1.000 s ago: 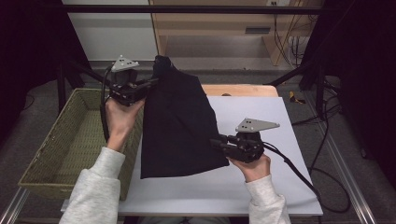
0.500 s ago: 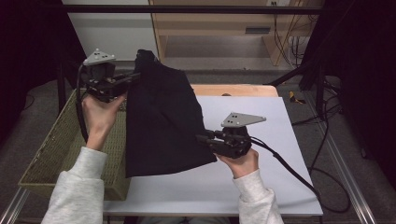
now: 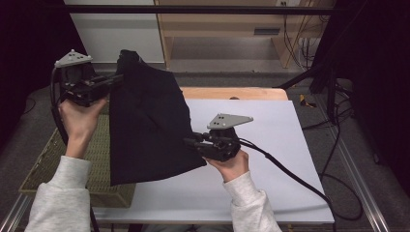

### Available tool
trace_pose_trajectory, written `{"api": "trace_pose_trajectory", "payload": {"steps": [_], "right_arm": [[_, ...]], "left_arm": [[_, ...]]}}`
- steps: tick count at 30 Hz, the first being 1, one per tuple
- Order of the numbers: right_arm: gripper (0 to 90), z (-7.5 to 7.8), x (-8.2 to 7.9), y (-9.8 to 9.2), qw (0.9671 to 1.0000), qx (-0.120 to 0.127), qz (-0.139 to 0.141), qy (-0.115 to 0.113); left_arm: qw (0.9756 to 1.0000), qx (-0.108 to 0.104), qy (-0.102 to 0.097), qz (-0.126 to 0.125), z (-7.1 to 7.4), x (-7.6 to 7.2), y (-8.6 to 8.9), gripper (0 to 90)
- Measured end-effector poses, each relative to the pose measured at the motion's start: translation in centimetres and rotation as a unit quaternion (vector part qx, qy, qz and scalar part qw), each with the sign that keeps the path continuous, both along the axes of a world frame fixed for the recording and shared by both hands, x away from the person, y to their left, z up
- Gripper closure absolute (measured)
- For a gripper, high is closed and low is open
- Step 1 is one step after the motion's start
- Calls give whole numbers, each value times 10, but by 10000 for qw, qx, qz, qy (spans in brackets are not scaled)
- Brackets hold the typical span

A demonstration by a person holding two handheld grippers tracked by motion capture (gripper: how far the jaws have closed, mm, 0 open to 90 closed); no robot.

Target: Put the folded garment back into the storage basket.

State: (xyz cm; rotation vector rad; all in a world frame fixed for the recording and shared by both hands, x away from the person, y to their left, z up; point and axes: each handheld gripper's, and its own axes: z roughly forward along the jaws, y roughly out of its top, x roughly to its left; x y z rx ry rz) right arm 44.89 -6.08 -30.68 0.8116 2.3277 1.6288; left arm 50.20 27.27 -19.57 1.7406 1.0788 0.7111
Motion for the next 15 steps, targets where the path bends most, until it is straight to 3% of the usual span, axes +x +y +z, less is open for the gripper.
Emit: {"api": "trace_pose_trajectory", "payload": {"steps": [15], "right_arm": [[725,4,5,43,9996,2,263,-53]], "left_arm": [[9996,41,9,266,3,-6,41,828]]}}
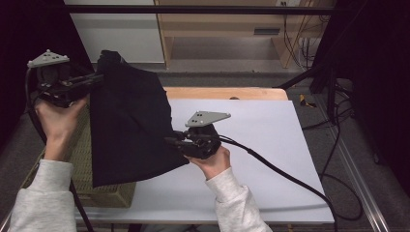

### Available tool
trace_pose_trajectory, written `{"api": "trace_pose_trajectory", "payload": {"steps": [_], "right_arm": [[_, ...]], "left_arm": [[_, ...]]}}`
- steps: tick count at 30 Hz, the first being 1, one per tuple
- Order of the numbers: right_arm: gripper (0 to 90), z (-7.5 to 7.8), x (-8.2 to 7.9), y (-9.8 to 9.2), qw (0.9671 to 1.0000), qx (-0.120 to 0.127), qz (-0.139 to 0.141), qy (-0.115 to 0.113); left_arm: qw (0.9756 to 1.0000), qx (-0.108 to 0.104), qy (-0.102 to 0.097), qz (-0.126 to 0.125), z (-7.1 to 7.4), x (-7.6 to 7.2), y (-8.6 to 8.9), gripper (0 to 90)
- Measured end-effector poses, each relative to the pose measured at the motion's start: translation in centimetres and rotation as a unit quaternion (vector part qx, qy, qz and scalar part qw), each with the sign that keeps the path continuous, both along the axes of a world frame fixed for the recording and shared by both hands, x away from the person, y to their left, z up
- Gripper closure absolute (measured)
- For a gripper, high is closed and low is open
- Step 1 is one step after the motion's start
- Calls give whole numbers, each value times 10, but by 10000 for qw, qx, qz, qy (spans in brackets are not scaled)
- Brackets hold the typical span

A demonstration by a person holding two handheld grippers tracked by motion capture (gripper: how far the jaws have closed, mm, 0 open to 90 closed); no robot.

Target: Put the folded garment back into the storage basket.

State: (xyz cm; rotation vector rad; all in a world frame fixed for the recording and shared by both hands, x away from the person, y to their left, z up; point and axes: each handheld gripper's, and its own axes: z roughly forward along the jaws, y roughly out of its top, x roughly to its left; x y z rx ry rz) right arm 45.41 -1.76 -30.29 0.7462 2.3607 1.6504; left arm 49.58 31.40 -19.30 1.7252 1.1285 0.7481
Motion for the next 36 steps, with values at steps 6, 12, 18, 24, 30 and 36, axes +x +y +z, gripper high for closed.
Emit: {"api": "trace_pose_trajectory", "payload": {"steps": [6,12,18,24,30,36], "right_arm": [[725,-2,2,20,10000,8,67,19],[725,-3,4,38,9999,-11,157,27],[725,-5,6,53,9997,-4,234,47],[724,-7,7,71,9995,-36,300,41],[723,-12,8,87,9994,-61,347,42],[723,-15,10,104,9992,-76,380,59]], "left_arm": [[9999,40,36,149,-1,-1,16,827],[9996,118,43,239,-2,-2,32,827],[9993,156,87,340,-4,-2,47,827],[9988,159,122,454,-7,-2,62,827],[9983,117,133,553,-9,0,75,827],[9975,140,177,675,-13,3,87,827]]}}
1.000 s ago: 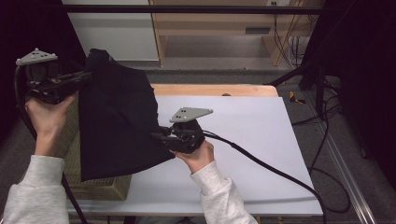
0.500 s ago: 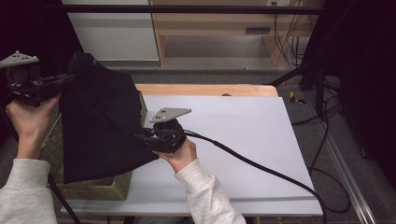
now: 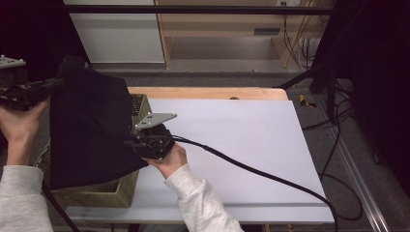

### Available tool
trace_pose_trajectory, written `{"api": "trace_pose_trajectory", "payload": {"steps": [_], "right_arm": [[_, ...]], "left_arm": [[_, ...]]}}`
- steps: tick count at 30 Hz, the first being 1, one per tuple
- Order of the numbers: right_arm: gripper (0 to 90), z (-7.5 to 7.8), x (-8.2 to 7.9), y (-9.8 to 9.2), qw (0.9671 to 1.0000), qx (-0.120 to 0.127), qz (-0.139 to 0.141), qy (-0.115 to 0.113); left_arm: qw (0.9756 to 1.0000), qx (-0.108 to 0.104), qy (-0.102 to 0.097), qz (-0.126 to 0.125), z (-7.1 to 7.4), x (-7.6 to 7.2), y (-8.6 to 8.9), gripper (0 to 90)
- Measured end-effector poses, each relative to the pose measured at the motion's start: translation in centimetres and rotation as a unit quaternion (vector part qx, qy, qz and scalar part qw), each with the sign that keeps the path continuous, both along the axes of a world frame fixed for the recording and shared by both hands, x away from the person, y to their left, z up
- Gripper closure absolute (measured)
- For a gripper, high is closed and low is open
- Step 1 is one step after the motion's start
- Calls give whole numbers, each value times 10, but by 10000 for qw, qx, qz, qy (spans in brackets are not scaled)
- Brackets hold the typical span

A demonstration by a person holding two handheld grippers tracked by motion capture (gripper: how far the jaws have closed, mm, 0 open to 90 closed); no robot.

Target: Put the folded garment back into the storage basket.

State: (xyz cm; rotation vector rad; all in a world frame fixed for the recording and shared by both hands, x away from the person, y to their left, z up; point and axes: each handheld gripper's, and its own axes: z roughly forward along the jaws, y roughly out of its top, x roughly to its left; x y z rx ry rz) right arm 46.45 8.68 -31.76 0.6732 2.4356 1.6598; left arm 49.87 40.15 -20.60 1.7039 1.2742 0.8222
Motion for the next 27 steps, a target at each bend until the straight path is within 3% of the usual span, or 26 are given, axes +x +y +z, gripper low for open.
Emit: {"api": "trace_pose_trajectory", "payload": {"steps": [12,27], "right_arm": [[722,-8,4,34,9999,-22,62,76],[721,-30,8,65,9996,-176,115,200]], "left_arm": [[9996,86,91,247,-8,1,32,826],[9983,275,327,398,-31,9,53,825]]}}
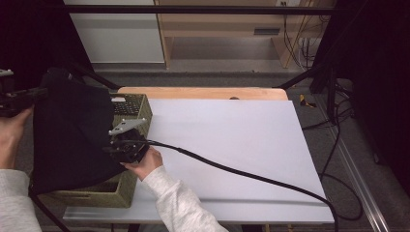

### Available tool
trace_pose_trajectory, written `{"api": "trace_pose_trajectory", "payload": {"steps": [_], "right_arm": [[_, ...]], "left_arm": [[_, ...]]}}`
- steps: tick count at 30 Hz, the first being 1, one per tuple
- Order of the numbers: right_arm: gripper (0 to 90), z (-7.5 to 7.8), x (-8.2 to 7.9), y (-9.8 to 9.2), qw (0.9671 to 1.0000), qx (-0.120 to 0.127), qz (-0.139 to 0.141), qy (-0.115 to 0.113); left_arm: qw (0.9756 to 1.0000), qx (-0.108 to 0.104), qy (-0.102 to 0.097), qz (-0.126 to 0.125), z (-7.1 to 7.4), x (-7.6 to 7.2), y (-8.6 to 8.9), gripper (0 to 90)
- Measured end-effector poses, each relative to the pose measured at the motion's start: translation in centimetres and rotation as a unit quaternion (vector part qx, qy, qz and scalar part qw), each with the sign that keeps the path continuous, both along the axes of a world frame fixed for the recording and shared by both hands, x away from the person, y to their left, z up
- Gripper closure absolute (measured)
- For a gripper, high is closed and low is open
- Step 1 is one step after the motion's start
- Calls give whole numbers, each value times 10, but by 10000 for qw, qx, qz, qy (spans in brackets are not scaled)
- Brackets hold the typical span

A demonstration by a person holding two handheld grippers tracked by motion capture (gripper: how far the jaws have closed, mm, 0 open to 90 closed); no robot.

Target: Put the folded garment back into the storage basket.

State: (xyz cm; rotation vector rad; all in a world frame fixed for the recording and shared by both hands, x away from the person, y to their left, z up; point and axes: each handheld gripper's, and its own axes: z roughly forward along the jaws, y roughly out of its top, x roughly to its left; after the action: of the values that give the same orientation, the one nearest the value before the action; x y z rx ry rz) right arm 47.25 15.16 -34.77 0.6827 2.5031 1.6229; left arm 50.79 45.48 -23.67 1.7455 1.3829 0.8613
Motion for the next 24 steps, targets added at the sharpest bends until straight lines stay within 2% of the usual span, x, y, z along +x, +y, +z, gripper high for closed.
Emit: {"api": "trace_pose_trajectory", "payload": {"steps": [4,12,19,24], "right_arm": [[721,-6,1,5,10000,-5,1,53],[720,-17,0,14,9999,-105,-7,96],[719,-27,-6,16,9994,-338,-79,33],[718,-33,-8,11,9992,-316,-217,83]], "left_arm": [[10000,75,56,19,-5,0,5,825],[9999,13,151,70,-19,6,10,825],[9996,124,261,-16,-35,20,-1,825],[9996,135,224,-127,-42,29,-9,824]]}}
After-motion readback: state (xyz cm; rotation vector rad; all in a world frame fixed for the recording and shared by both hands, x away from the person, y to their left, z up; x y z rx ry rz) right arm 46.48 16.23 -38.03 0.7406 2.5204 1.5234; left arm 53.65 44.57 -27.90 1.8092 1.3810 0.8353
